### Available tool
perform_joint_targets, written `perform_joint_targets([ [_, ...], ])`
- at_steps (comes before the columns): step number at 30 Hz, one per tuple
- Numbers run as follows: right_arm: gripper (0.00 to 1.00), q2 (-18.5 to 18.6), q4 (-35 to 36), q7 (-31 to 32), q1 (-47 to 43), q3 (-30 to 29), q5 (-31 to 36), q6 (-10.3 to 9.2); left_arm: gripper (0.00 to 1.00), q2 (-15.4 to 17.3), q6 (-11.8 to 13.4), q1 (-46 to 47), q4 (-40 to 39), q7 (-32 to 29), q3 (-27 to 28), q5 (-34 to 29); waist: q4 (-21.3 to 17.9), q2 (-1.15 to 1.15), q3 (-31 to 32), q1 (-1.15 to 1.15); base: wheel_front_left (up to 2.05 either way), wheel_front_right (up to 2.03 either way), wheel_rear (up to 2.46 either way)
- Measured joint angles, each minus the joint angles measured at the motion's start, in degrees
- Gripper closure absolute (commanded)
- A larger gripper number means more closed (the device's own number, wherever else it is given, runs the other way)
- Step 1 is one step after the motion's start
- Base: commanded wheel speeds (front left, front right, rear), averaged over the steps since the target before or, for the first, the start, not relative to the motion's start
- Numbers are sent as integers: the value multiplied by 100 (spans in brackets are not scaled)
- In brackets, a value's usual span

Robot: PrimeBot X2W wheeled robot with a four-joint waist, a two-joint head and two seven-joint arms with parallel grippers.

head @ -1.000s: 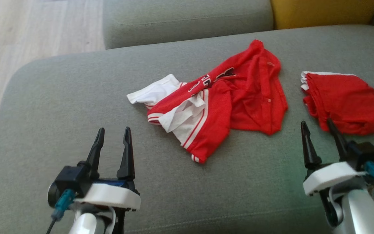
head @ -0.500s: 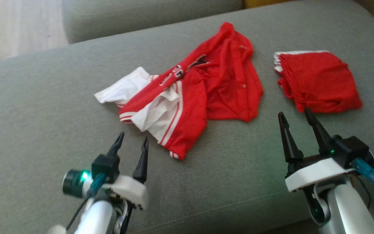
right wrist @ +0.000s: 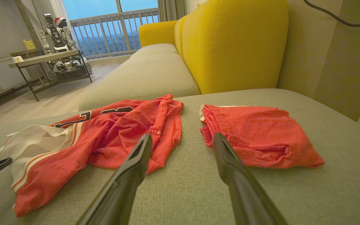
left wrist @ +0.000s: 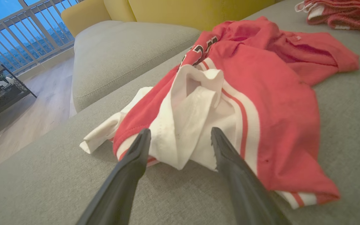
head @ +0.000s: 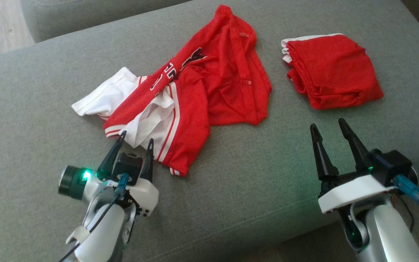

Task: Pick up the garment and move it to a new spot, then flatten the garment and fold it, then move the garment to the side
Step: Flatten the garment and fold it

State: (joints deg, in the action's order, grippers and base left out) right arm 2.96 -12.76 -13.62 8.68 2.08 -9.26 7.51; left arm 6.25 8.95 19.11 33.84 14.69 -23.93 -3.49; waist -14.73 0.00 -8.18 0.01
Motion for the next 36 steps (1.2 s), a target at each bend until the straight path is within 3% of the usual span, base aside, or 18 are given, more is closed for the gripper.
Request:
perform_joint_targets([
  [6, 0, 0, -42, -2, 3, -13, -40, 0, 0, 56, 73, 48, 212, 0, -70, -45, -37, 0, -29, 0, 0, 0, 0],
  [7, 0, 0, -48, -7, 6, -20, -40, 0, 5, 55, 75, 55, 233, 0, -92, -45, -34, 0, -31, 0, 0, 0, 0],
  [8, 0, 0, -53, -8, 8, -30, -40, 0, 63, 55, 103, 62, 253, 0, -109, -45, -28, 0, -34, 0, 0, 0, 0],
  [9, 0, 0, -58, -9, 9, -42, -40, 0, 87, 55, 116, 71, 274, 0, -119, -45, -20, 0, -37, 0, 0, 0, 0],
  [10, 0, 0, -67, -9, 10, -51, -40, 0, 100, 55, 116, 87, 296, 0, -126, -42, -9, 0, -40, 0, 0, 0, 0],
  [17, 0, 0, -119, -26, 31, -71, -76, 0, 100, 75, 123, 162, 224, 0, -167, 25, 93, 0, -71, 0, 0, 0, 0],
  [23, 0, 0, -179, -34, 71, -83, -73, 0, 100, 80, 213, 121, -312, 0, -98, 365, 212, 0, 18, 0, 0, 0, 0],
  [30, 0, 0, -115, -54, 68, -111, -71, 0, 100, -54, 110, -543, -1550, 1, 553, 1157, 432, 0, 242, -1, 0, 0, 0],
  [36, 0, 1, 208, -62, -70, -149, 22, 0, 100, -168, -149, -1388, -2520, 1, 1188, 1616, 790, 0, 492, -1, 0, 0, 0],
])
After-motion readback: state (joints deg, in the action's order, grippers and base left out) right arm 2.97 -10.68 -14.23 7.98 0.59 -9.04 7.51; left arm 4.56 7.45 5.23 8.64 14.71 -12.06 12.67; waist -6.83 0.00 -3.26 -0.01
